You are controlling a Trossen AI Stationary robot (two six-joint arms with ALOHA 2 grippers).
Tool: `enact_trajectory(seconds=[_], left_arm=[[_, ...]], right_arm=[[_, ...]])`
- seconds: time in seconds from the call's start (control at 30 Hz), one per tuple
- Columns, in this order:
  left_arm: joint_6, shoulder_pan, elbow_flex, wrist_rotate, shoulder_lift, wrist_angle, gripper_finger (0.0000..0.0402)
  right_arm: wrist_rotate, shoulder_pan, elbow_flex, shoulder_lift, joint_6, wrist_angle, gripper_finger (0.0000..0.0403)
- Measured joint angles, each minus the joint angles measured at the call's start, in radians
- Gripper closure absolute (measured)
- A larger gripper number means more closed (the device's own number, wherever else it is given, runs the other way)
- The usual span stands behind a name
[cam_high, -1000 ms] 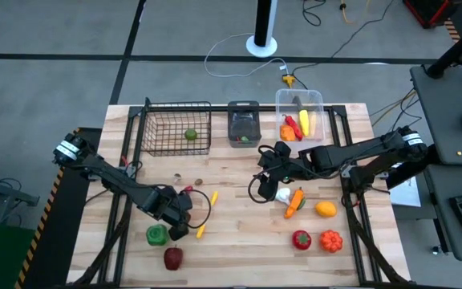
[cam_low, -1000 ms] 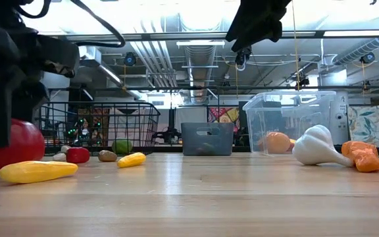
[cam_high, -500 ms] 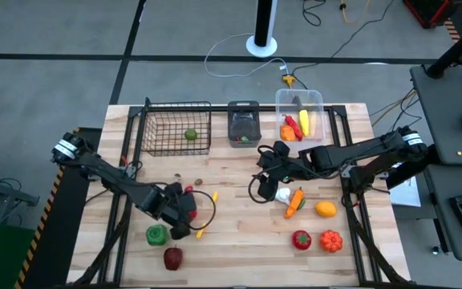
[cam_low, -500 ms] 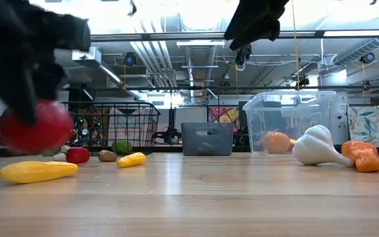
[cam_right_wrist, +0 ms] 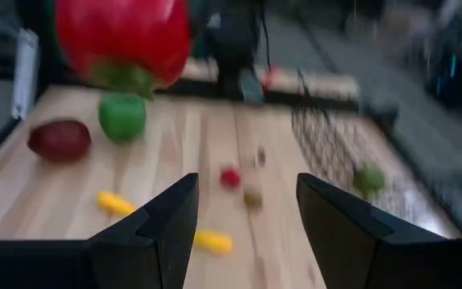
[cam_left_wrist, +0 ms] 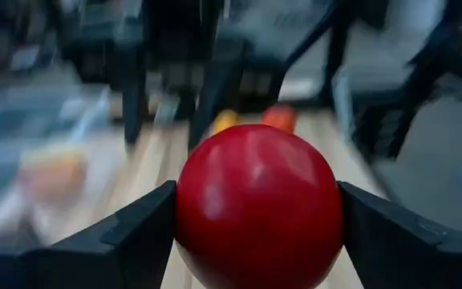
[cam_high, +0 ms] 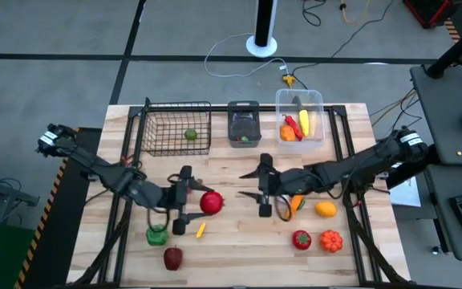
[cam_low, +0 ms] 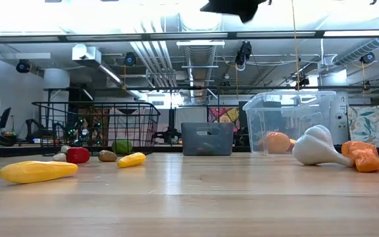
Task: Sort produce into baskets
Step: Put the right tomato into the black basket
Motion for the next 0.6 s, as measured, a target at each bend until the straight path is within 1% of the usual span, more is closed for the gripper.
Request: enact_trajectory(seconds=[0.17,0.27,0.43,0.53,0.6], left_arm=[[0.172,0.0,-0.034,0.051,-0.021,0.21,0.0113],[0.225,0.002,-0.094,0.081,-0.021,0.374,0.0113],[0.215,0.011,-0.222,0.203,-0.021,0.667,0.0113],[0.2,0.011,-0.283,0.238,-0.013,0.863,0.0113],[0.194,0.011,-0.314,0.238,-0.006,0.956,0.0113]], right_arm=[[0.006,0.057,-0.107,0.005,-0.238,0.376,0.0199],[0.007,0.085,-0.14,0.024,-0.352,0.533,0.0199],[0.006,0.106,-0.13,0.08,-0.43,0.617,0.0199],[0.005,0.11,-0.093,0.111,-0.453,0.645,0.0199],[0.005,0.111,-0.056,0.136,-0.48,0.649,0.0199]])
